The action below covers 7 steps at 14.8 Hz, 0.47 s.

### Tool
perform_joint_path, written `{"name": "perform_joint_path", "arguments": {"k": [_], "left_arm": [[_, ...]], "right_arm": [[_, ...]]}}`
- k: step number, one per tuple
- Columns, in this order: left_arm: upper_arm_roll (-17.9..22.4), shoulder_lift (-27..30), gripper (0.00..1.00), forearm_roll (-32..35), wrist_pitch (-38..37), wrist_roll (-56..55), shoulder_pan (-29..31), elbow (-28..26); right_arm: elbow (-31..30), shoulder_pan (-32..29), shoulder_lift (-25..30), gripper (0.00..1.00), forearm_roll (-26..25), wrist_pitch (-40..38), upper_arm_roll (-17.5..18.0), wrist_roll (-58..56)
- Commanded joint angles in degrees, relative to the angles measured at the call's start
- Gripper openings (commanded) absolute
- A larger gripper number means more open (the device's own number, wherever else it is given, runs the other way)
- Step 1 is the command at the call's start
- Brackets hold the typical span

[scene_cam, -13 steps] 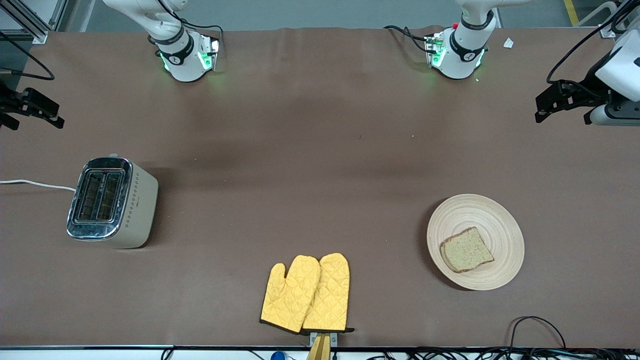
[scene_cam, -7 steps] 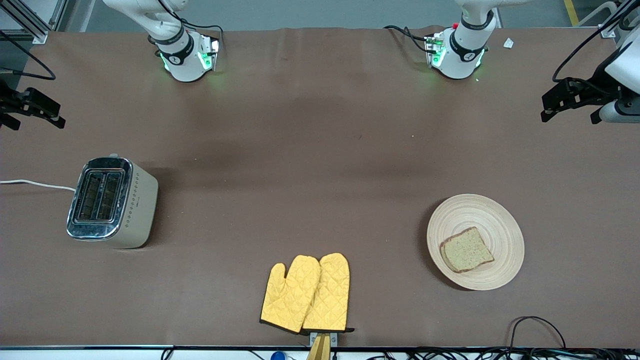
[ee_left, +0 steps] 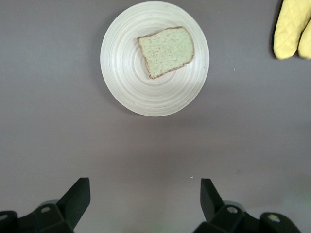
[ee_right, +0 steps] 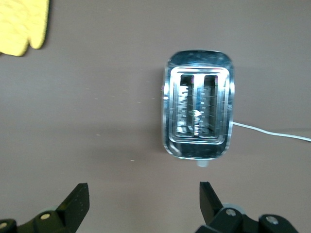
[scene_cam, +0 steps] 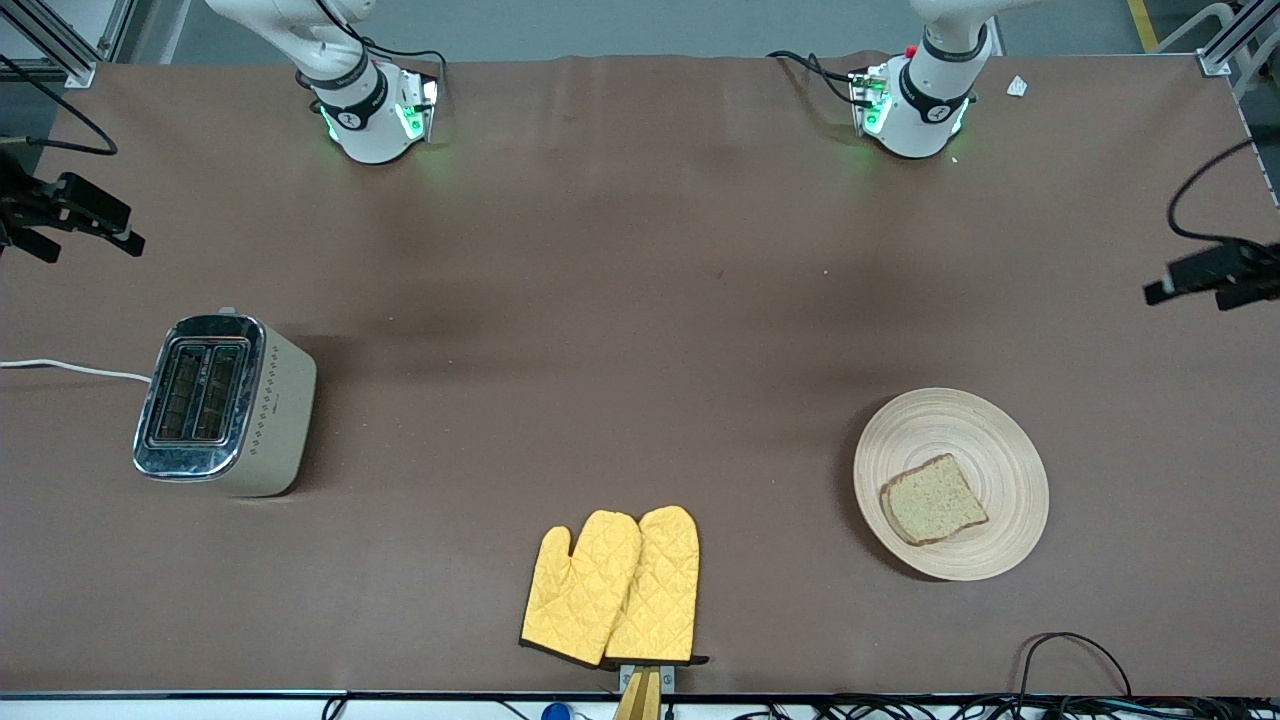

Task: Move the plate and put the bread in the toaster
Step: 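Reach the left gripper down to the rim of the wooden plate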

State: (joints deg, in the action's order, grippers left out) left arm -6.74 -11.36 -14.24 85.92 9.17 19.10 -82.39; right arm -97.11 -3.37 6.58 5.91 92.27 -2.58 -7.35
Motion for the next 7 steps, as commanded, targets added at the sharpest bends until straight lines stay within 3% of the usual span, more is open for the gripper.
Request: {"name": "perform_joint_path", "arguments": {"k": [1, 4, 7], "left_arm": [[-0.29, -6.03, 1.0, -2.19, 3.7, -0.29, 1.82, 2.5], [-0.29, -12.0, 1.0, -2.72, 10.47, -0.64, 2.17, 2.5], [-0.38, -19.73, 1.0, -8.67, 17.51, -0.03, 4.27, 2.58]], "right_arm": [[0.69, -1.12, -0.16, 1.0, 2.27, -0.77, -0.15, -0.21], [0.69, -0.85, -0.16, 1.0, 2.18, -0.69, 0.03, 0.14], [0.78, -0.59, 0.01, 1.0, 1.57, -0.95, 0.21, -0.47]]}}
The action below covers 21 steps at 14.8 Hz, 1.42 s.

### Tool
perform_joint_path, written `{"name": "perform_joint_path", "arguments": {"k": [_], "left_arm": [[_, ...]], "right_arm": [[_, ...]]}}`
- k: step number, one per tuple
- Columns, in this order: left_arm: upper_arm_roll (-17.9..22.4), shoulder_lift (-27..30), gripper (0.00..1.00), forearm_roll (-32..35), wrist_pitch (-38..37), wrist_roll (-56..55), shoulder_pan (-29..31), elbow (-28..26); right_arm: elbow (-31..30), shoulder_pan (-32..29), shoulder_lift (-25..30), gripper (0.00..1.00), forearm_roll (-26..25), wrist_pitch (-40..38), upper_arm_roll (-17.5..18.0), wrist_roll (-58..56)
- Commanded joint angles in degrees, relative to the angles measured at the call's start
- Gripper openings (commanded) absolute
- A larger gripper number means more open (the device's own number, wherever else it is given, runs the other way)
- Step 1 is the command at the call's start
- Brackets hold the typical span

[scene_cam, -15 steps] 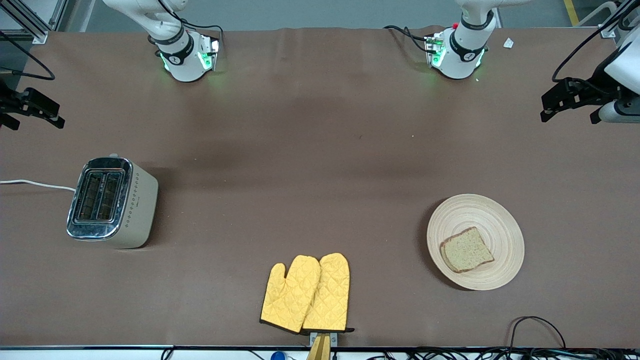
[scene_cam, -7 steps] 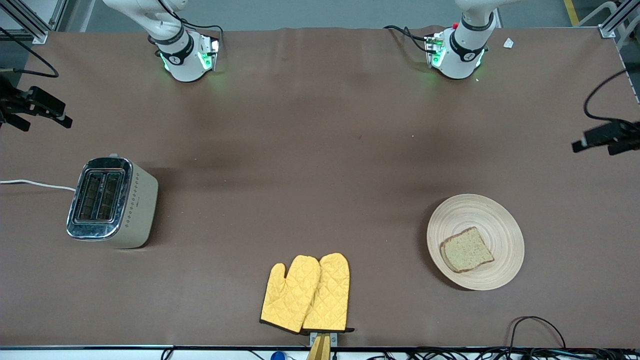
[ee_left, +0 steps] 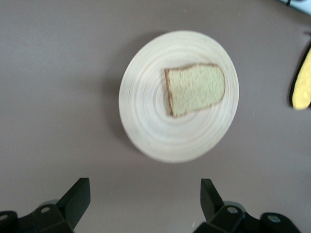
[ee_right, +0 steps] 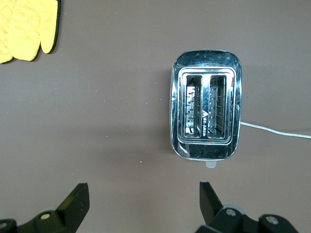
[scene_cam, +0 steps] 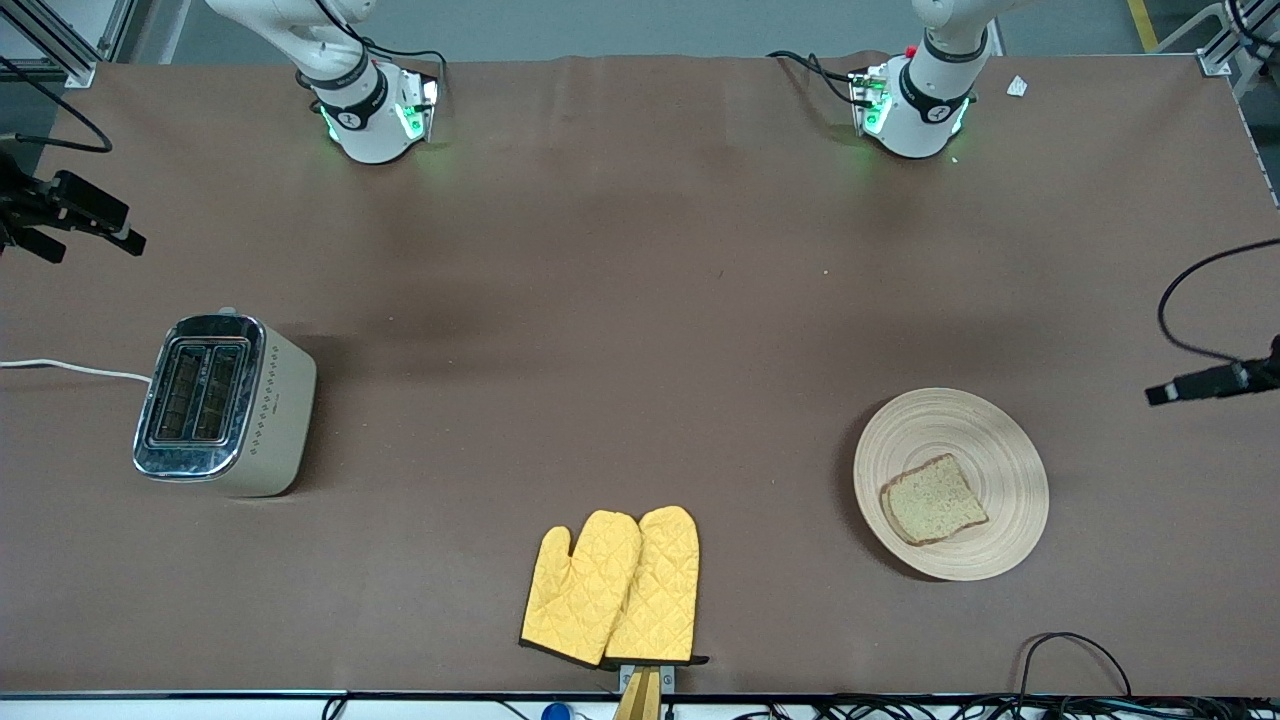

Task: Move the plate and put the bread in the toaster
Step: 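Reach the left gripper down to the rim of the wooden plate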

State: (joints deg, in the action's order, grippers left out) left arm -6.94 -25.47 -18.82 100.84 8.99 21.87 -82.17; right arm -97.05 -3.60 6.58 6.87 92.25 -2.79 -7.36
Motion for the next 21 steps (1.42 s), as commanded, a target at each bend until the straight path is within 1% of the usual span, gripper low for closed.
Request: {"name": "perform_joint_path", "arguments": {"k": [1, 2, 3, 4, 6, 7, 9, 10, 12, 16, 19, 21], "left_arm": [[-0.18, -8.08, 1.0, -8.12, 3.74, 1.8, 2.03, 2.45], [-0.18, -10.28, 1.0, -10.77, 4.97, 5.91, 2.04, 2.45], [-0.18, -12.3, 1.0, -11.58, 7.33, 9.87, 2.04, 2.45], [-0.18, -13.98, 1.0, -12.02, 9.01, 11.56, 2.39, 2.36], [-0.18, -16.79, 1.0, -14.3, 9.9, 12.45, 3.01, 2.36], [-0.18, -18.11, 1.0, -15.35, 10.69, 14.63, 3.09, 2.36], [-0.09, -20.13, 0.96, -21.4, 12.54, 17.36, 3.79, 2.19], [-0.09, -21.54, 0.94, -21.6, 12.63, 20.07, 3.8, 2.19], [0.0, -23.04, 0.9, -21.61, 15.51, 25.7, 4.15, 2.19], [-0.35, -25.41, 0.81, -22.57, 16.23, 26.78, 4.32, 2.45], [-0.62, -25.59, 0.75, -29.67, 16.85, 26.96, 4.15, 2.36], [-0.7, -26.12, 0.63, -30.13, 16.94, 27.39, 3.71, 2.27]], "right_arm": [[0.64, -0.44, 0.01, 1.0, 0.6, -1.71, 0.42, -0.55], [0.72, -0.53, 0.01, 1.0, 0.52, -2.68, 0.42, -0.55], [0.64, -0.62, 0.01, 1.0, 0.52, -3.04, 0.33, -0.55], [0.72, -0.71, 0.01, 1.0, 0.52, -4.0, 0.33, -0.2], [0.55, -1.06, -0.17, 1.0, 1.65, -4.19, 0.16, -0.29], [0.63, -1.32, -0.25, 1.0, 3.31, -4.1, 0.07, -0.55], [0.64, -2.28, -0.69, 1.0, 4.12, -4.18, -0.02, -1.68], [0.64, -2.55, -0.78, 1.0, 4.12, -4.01, -0.02, -2.04], [1.16, -3.25, -1.39, 1.0, 3.86, -3.66, -0.02, -2.13], [1.87, -3.78, -1.75, 1.0, 3.15, -1.19, -0.02, -3.01], [1.86, -4.83, -1.57, 1.0, 3.41, -4.09, -0.02, -3.36], [1.95, -5.89, -1.57, 1.0, 3.59, -8.46, 0.07, -3.63]]}}
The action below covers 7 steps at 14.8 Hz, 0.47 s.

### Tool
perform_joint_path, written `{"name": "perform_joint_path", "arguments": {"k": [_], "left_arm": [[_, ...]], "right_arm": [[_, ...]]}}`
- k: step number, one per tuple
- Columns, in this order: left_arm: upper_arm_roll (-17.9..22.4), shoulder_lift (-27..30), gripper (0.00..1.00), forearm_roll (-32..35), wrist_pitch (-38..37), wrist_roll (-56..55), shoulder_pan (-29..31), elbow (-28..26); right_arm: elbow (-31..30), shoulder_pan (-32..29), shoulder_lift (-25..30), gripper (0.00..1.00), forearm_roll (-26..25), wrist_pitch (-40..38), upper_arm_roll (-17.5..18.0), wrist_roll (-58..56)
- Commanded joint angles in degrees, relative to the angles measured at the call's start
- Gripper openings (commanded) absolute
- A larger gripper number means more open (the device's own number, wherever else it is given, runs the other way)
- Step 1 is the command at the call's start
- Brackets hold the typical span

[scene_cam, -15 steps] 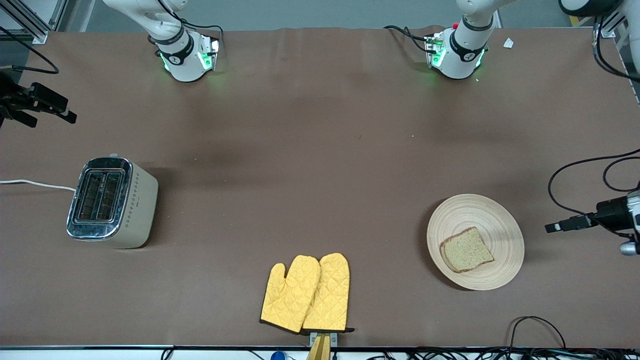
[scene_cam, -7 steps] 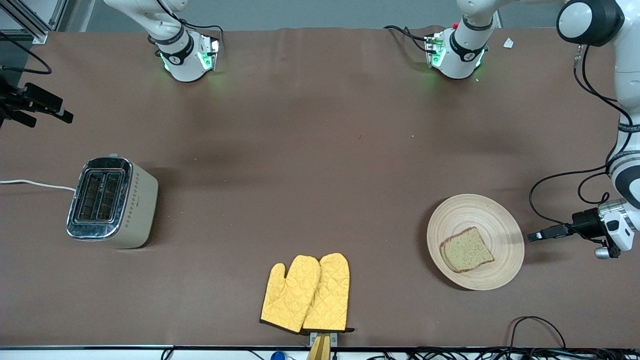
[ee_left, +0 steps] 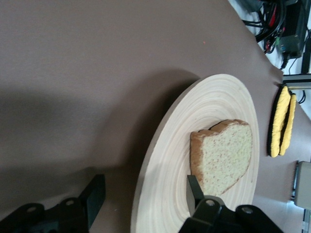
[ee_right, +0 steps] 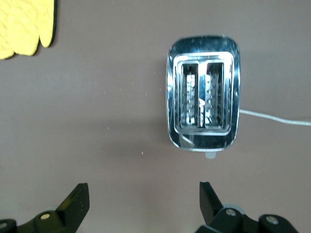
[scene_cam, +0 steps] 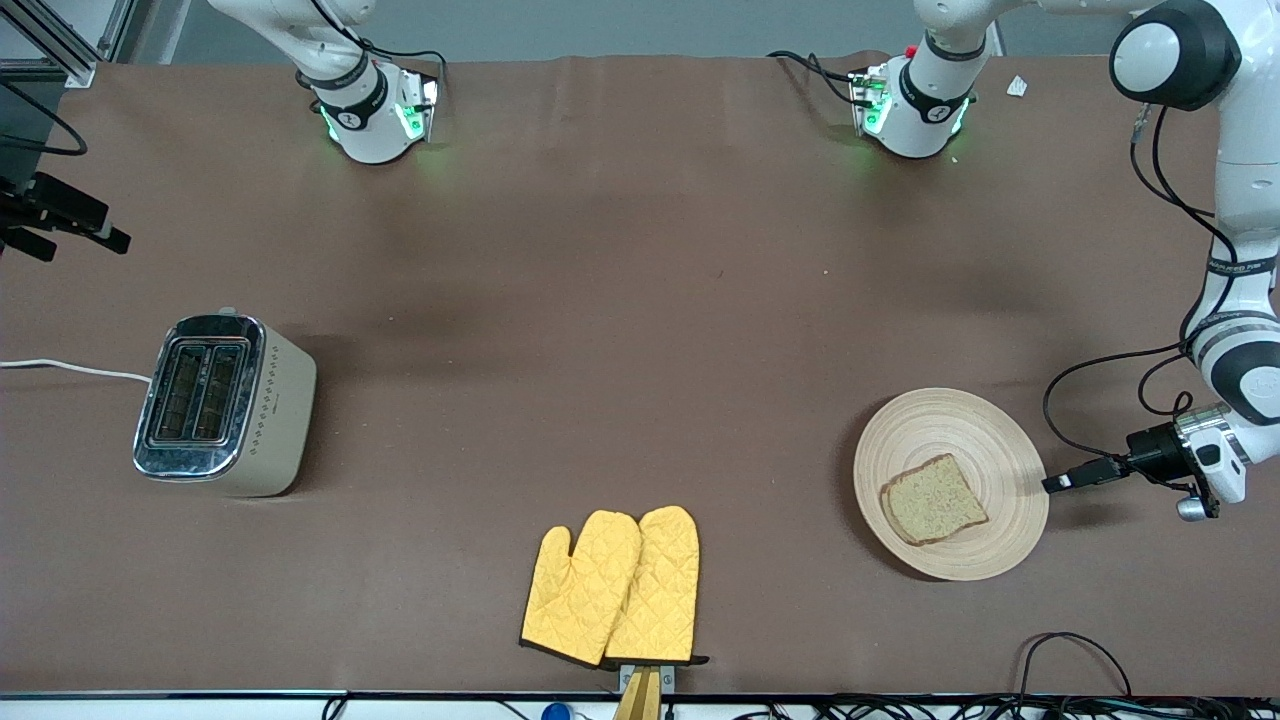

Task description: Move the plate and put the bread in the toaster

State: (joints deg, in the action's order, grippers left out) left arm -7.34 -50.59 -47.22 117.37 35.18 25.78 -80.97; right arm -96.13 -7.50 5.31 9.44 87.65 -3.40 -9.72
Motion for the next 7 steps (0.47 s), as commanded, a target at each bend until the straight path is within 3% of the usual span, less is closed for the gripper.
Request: {"name": "perform_joint_path", "arguments": {"k": [1, 3, 5, 7], "left_arm": [[-0.3, -1.26, 0.6, -1.91, 0.4, 2.07, -0.21, 1.08], [-0.3, -1.36, 0.59, -2.7, 0.4, 2.43, -0.38, 1.08], [-0.3, -1.97, 0.56, -2.79, 0.4, 2.43, -0.56, 1.08], [-0.3, -2.15, 0.46, -2.7, 0.4, 2.52, -0.65, 1.08]], "right_arm": [[1.11, -1.99, -0.3, 1.0, 1.37, -3.8, 0.76, -1.35], [1.2, -2.25, -0.47, 1.0, 5.74, -3.36, 0.59, -2.22], [1.47, -2.08, -0.39, 1.0, 6.38, -3.8, 0.67, -5.74], [1.47, -2.08, -0.56, 1.0, 7.25, -3.02, 0.76, -5.66]]}}
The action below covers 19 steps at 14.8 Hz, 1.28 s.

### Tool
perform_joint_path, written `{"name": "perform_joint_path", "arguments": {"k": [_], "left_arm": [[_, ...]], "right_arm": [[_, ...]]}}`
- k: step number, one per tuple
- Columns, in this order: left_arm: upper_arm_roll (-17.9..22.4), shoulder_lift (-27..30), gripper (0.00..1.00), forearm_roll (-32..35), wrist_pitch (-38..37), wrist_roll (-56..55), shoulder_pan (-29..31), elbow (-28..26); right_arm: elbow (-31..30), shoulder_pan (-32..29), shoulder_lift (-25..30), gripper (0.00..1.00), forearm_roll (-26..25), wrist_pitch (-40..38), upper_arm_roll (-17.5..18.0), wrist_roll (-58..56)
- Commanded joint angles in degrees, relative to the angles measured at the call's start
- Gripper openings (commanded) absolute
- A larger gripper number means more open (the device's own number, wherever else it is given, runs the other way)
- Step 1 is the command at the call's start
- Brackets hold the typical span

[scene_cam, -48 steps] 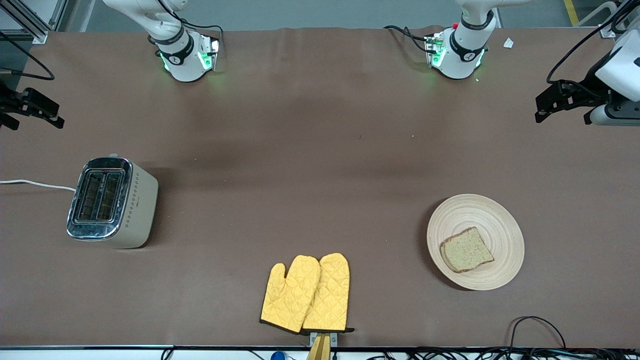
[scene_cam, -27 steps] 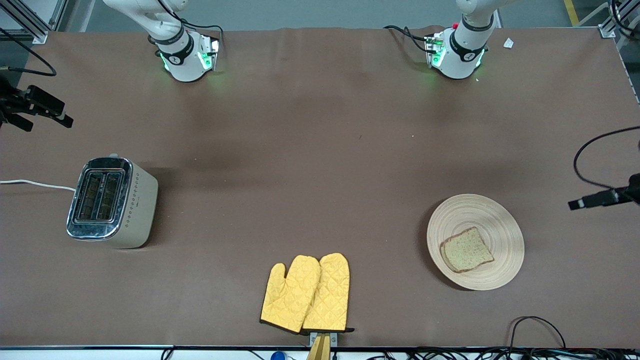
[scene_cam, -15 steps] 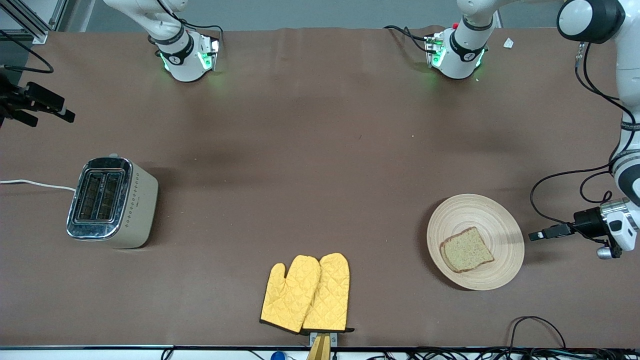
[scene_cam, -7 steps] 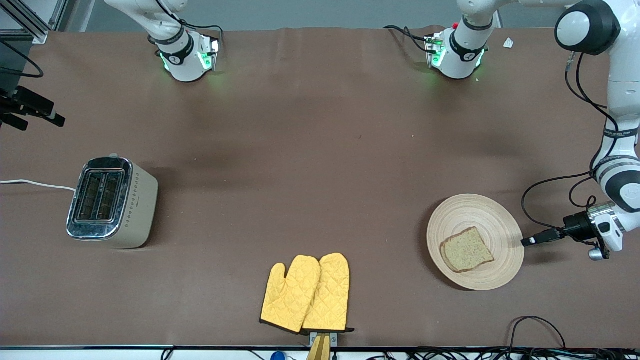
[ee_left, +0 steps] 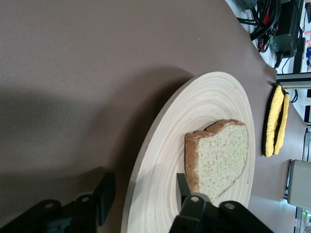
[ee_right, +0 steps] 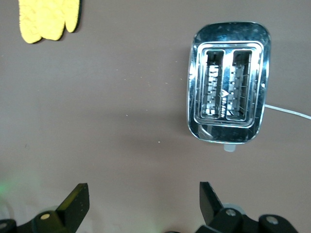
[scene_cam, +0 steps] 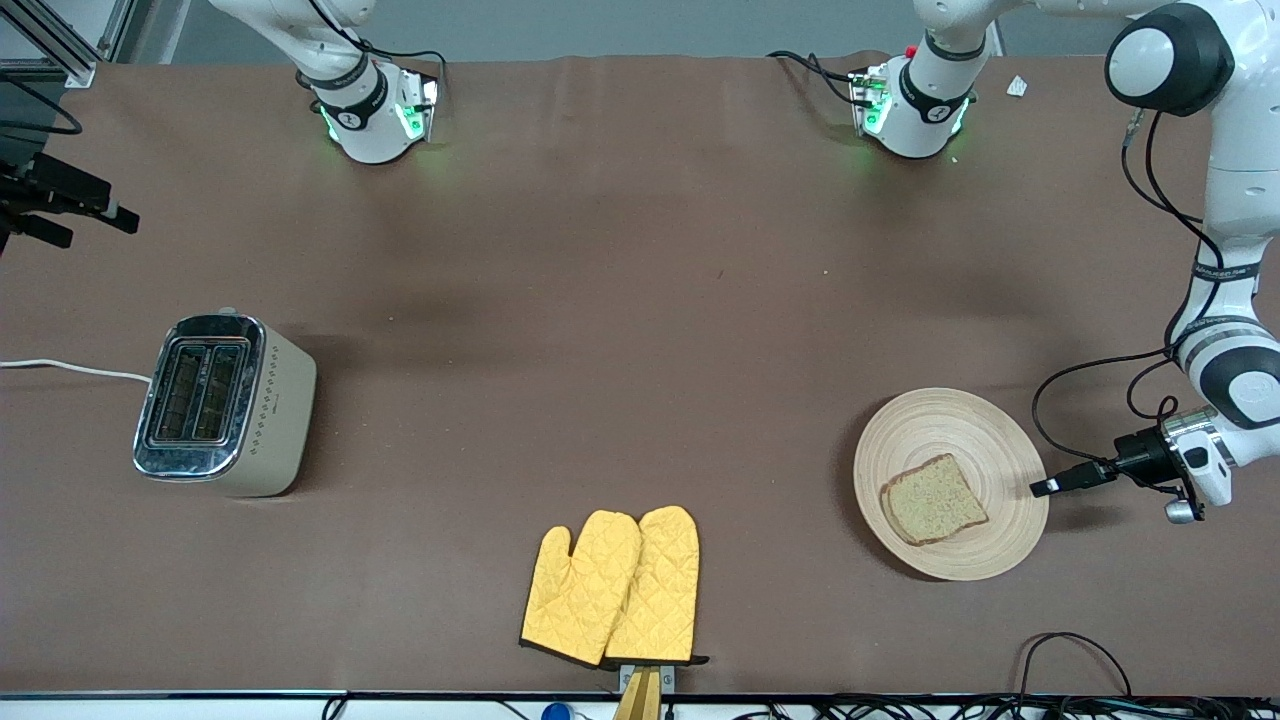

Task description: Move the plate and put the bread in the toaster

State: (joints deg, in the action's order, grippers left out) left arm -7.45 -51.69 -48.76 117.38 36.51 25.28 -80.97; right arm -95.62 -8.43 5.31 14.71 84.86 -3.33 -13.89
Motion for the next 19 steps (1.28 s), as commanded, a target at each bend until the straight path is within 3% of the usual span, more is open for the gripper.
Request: {"name": "perform_joint_path", "arguments": {"k": [1, 3, 5, 6, 10, 14, 16, 19], "left_arm": [[-0.19, -1.05, 0.4, -1.17, 0.39, 1.2, -0.14, 1.08], [-0.19, -1.05, 0.23, -0.99, 0.39, 1.2, -0.14, 1.08], [-0.19, -1.05, 0.04, -0.9, 0.39, 1.37, -0.23, 1.08], [-0.28, -1.05, 0.01, -0.9, 0.39, 1.72, -0.23, 1.08], [-0.8, -0.87, 0.01, -0.81, 0.04, 4.7, -0.93, 1.34], [-4.84, -0.26, 0.0, -0.73, -2.58, 7.44, -0.94, 1.6], [-7.65, -0.34, 0.01, -0.64, -6.71, 7.35, -1.55, 3.09], [-10.64, 0.09, 0.01, -0.81, -6.91, 5.77, -5.93, 3.45]], "right_arm": [[1.31, -0.97, -0.56, 1.0, 4.52, 0.91, 0.69, -1.49], [1.4, 1.29, -2.39, 1.0, 6.03, 4.51, 1.31, -0.35], [0.53, 8.14, -4.68, 1.0, 5.86, 8.81, 1.31, 5.34], [0.52, 11.13, -7.04, 1.0, 5.86, 10.92, 1.31, 7.28], [0.52, 17.91, -14.95, 1.0, 5.95, 17.17, 1.4, 13.01], [0.18, 18.02, -20.06, 1.0, 5.95, 19.64, 1.31, 15.82], [-2.45, 16.7, -21.12, 1.0, 5.86, 20.78, 1.22, 15.83], [-9.91, 16.61, -21.3, 1.0, 5.86, 28.58, 1.22, 15.56]]}}
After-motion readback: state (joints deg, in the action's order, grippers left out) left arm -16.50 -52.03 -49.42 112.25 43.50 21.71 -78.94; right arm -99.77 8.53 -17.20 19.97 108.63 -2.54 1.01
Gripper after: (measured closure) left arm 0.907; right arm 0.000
